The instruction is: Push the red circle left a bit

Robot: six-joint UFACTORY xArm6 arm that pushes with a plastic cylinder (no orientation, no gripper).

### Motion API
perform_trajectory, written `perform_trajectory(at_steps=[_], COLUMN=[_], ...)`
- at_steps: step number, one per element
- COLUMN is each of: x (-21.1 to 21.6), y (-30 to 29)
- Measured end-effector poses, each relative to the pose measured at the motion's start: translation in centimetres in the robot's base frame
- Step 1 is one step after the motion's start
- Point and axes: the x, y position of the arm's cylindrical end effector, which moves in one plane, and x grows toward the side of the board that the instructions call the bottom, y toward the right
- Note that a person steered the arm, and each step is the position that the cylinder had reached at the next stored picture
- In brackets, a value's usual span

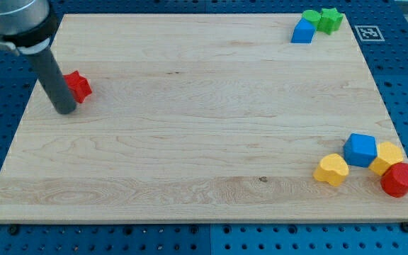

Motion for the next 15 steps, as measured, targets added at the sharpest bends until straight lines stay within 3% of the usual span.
perform_trajectory(at_steps=[1, 4, 6, 7, 9, 15], x=[5.9, 15.3, 15.9, 15.9, 15.9, 10.8], y=[5.4, 32.3, 41.4, 41.4, 50.6, 53.8])
